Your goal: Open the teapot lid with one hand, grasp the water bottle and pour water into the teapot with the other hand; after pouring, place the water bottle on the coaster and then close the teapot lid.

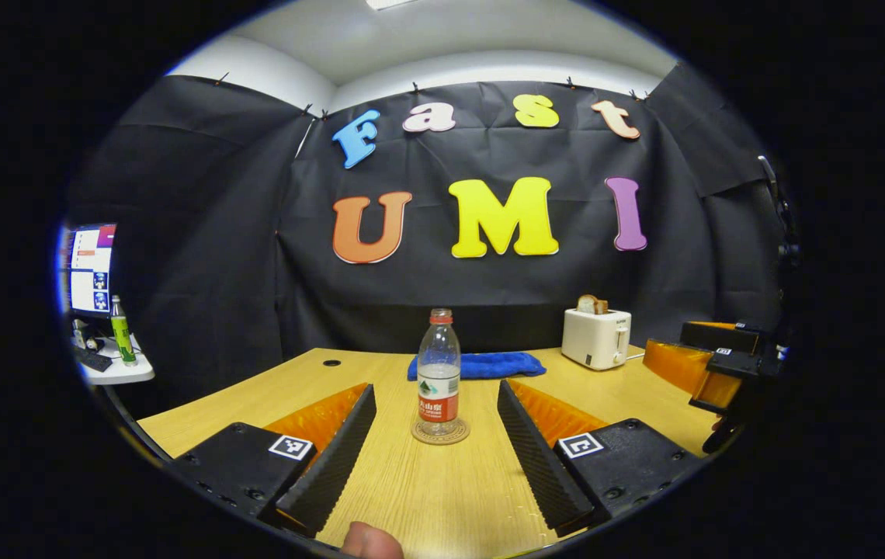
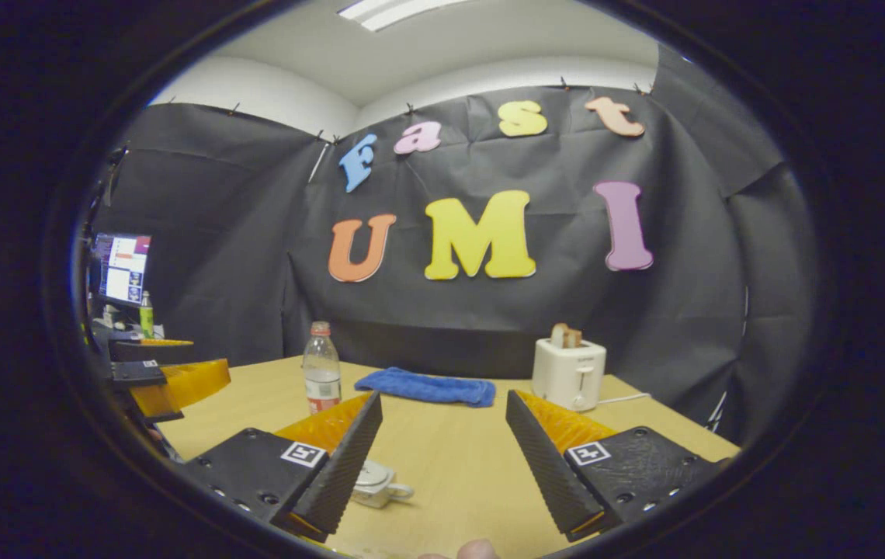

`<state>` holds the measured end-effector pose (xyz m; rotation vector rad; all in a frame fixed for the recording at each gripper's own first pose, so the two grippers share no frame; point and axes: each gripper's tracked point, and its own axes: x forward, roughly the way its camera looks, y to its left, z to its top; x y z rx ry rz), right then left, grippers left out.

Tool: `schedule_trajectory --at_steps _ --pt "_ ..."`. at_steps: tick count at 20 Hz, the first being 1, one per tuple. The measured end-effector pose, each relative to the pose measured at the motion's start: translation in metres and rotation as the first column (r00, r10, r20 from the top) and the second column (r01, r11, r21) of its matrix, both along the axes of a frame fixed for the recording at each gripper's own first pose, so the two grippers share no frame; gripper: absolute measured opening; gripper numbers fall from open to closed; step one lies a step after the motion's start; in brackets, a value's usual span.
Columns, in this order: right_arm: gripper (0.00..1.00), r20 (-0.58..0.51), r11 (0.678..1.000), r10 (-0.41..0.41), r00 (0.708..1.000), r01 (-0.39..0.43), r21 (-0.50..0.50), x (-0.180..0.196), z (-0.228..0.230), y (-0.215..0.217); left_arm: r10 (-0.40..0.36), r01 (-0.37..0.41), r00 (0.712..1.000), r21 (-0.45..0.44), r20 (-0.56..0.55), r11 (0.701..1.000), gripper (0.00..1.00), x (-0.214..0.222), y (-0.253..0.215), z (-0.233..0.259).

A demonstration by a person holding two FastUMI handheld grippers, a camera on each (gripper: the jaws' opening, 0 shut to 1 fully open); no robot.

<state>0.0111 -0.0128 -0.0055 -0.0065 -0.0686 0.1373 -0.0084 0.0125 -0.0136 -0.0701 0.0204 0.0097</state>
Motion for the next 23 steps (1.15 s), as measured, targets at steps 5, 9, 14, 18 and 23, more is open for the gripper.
schedule_trajectory --at_steps 5,9,14,18,23 --pt "0.97 0.01 0.995 -0.097 0.995 0.097 -0.002 -0.033 0.013 -0.031 -0.039 0.039 0.999 0.009 0.001 0.999 0.97 -0.013 -0.02 0.009" --pt "0.96 -0.012 0.993 -0.114 0.993 0.114 0.013 -0.044 0.008 -0.029 -0.025 0.024 0.999 0.034 0.038 0.999 0.97 -0.021 -0.015 0.018" --pt "0.96 -0.006 0.994 -0.109 0.994 0.109 -0.01 -0.049 0.013 -0.014 0.004 -0.009 0.997 0.057 0.075 0.998 0.96 -0.025 -0.001 0.031" --pt "0.97 -0.012 0.994 -0.112 0.994 0.112 -0.009 -0.048 0.013 -0.01 0.022 -0.027 0.996 0.053 0.091 0.998 0.96 -0.028 0.003 0.034" --pt "0.97 -0.028 0.993 -0.114 0.993 0.113 -0.013 -0.046 0.011 -0.008 0.019 -0.024 0.996 0.052 0.088 0.998 0.96 -0.027 0.003 0.033"
